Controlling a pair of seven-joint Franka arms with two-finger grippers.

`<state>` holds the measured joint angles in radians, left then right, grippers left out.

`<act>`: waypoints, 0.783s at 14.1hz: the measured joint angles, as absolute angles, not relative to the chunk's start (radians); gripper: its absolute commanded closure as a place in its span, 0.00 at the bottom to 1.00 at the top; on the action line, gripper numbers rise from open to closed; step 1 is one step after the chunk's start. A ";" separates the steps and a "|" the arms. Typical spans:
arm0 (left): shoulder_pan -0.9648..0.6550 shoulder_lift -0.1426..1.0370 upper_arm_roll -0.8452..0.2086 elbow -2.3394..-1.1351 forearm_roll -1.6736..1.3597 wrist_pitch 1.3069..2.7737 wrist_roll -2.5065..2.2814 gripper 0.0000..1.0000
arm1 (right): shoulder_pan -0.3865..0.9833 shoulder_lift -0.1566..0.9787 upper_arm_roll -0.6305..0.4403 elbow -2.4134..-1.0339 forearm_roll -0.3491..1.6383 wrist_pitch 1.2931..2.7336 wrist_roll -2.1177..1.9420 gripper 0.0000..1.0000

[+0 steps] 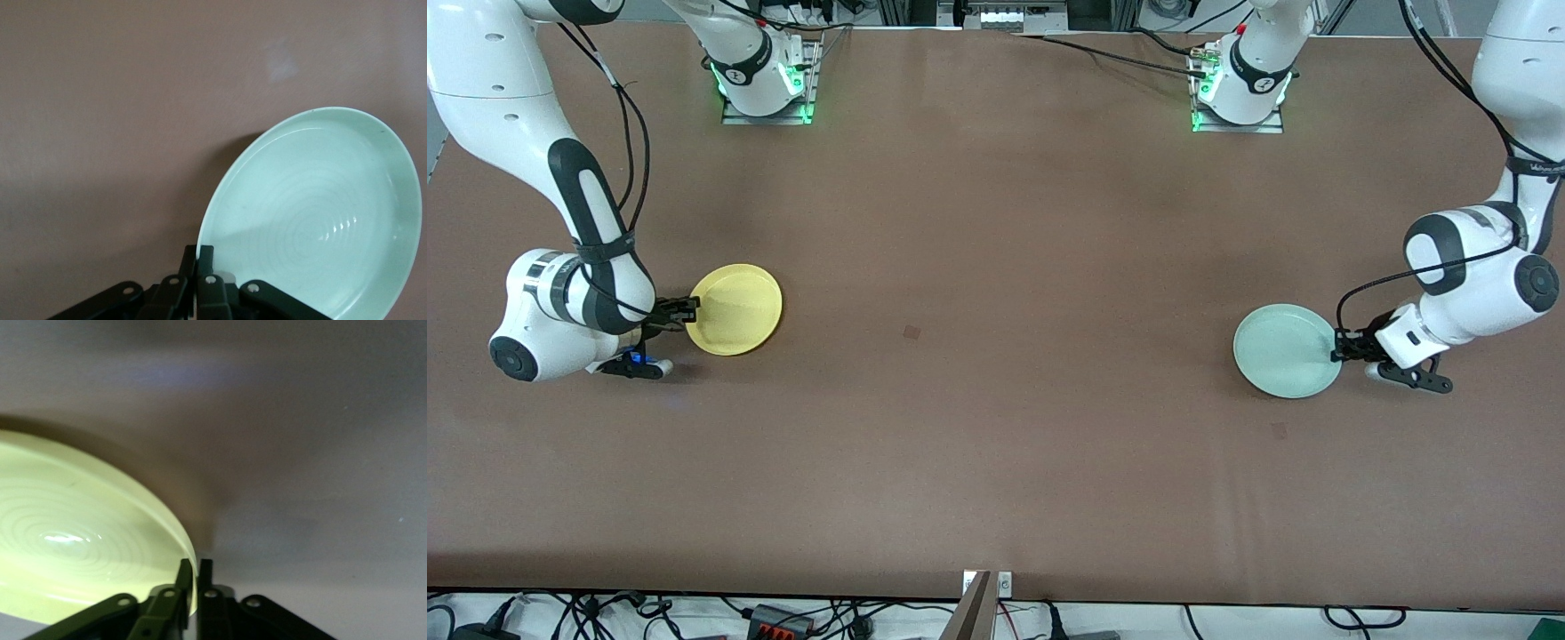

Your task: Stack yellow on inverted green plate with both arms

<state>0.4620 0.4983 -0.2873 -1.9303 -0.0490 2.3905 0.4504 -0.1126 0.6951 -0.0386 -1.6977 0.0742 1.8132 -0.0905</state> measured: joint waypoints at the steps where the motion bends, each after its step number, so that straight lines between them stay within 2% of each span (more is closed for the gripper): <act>1: 0.455 0.486 -0.300 -1.883 -0.049 2.322 0.447 0.99 | -0.112 0.692 -0.038 -1.698 0.074 1.812 -0.092 1.00; 4: 0.390 0.463 -0.307 -1.736 -0.006 2.133 0.362 0.99 | -0.110 0.688 -0.037 -1.694 0.074 1.807 -0.096 1.00; 7: 0.311 0.461 -0.311 -1.668 0.093 2.068 0.229 0.99 | -0.094 0.656 -0.034 -1.668 0.074 1.778 -0.101 1.00; 11: 0.197 0.461 -0.315 -1.595 0.279 1.956 0.057 0.99 | -0.085 0.602 -0.014 -1.569 0.074 1.648 -0.106 1.00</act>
<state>0.1969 0.4614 -0.3155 -1.5946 0.2793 1.9563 0.0574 -0.0846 0.6018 -0.0141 -1.5688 0.0744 1.6478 -0.1055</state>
